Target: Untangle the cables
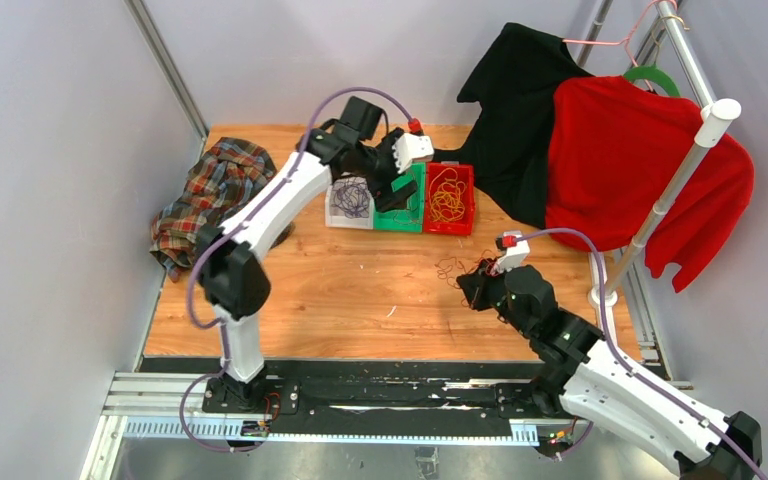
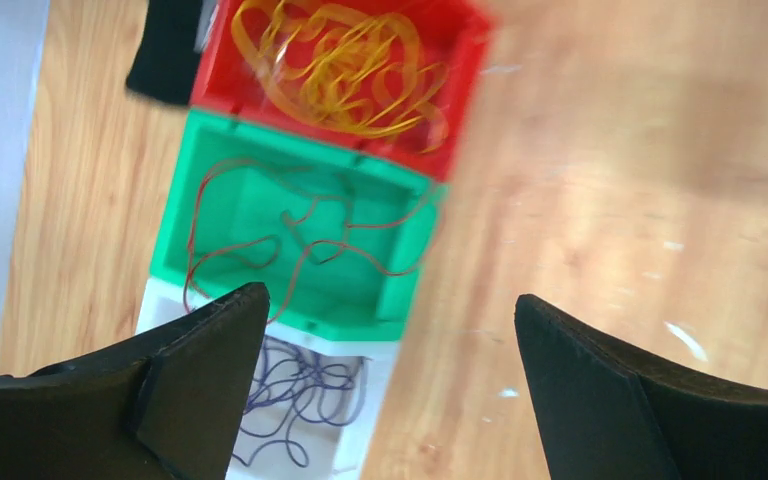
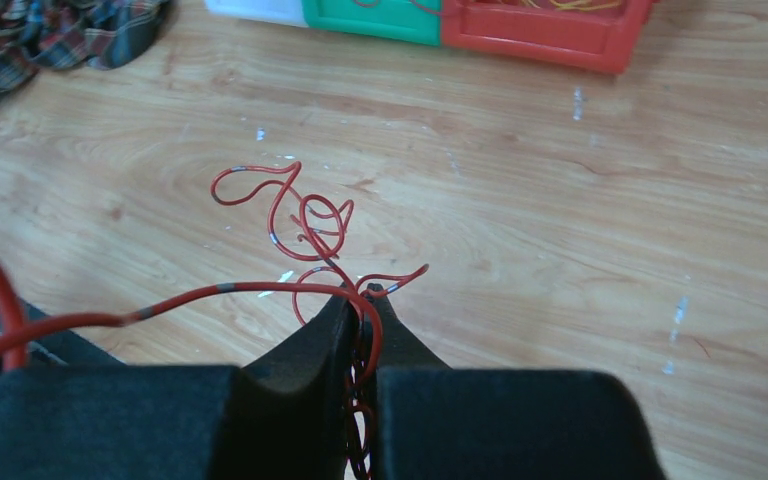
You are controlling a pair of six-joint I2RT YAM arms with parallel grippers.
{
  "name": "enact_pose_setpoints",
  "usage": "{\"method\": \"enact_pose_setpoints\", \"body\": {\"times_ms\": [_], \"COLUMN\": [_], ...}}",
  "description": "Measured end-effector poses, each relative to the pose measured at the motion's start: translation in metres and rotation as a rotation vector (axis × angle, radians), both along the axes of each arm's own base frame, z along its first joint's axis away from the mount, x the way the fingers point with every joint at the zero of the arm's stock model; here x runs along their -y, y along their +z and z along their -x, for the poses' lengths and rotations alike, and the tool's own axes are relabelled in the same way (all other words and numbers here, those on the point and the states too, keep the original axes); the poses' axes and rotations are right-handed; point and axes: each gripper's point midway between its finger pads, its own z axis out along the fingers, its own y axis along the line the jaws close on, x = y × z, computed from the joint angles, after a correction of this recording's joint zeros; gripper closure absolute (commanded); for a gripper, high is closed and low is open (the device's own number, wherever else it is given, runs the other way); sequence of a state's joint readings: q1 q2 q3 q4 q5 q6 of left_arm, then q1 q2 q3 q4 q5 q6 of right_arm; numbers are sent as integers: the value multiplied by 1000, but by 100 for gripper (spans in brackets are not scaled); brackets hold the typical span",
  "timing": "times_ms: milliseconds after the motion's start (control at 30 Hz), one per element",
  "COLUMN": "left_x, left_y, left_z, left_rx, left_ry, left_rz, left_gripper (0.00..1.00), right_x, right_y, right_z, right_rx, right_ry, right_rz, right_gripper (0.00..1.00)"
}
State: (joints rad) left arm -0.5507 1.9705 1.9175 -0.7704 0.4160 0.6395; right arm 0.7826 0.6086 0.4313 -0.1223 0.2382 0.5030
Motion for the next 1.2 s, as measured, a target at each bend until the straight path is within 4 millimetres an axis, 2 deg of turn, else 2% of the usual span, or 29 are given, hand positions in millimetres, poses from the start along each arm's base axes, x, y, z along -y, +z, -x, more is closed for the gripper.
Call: {"method": "enact_pose_setpoints", "body": {"times_ms": [133,200,233,300,433,500,567,633,667,767,800,900,967,1067,1200], "left_x": [4,7,9,11,18,20,22,22,22,24,25,24,20,14,-2], "left_y": [67,85,88,83,45,27,18,16,16,17,16,15,15,22,37], "left_z": [71,101,116,136,168,177,182,181,181,174,171,164,160,151,137], "left_rx": [-4,-26,-52,-110,-287,-363,-409,-431,-437,-434,-423,-395,-366,-304,-176], "left_ry": [-199,-278,-314,-356,-393,-389,-378,-352,-340,-297,-289,-251,-224,-185,-116], "left_rz": [118,173,193,207,170,144,127,120,119,124,127,118,102,85,42], "left_gripper": [0,3,5,9,18,23,32,47,56,91,98,99,99,99,99], "right_x": [-16,-26,-30,-39,-57,-62,-66,-70,-71,-75,-76,-77,-76,-71,-54], "right_y": [9,14,17,24,40,45,50,53,53,54,54,57,61,68,66], "right_z": [1,2,2,2,0,-2,-3,-3,-4,-5,-4,-5,-5,-6,-6], "right_rx": [19,30,33,43,68,79,95,103,105,107,108,117,127,152,170], "right_ry": [84,126,146,186,251,268,281,296,302,314,319,321,318,290,225], "right_rz": [-39,-62,-72,-93,-131,-145,-159,-167,-169,-174,-176,-184,-190,-205,-201], "right_gripper": [100,99,100,99,99,99,99,99,99,99,99,95,82,72,69]}}
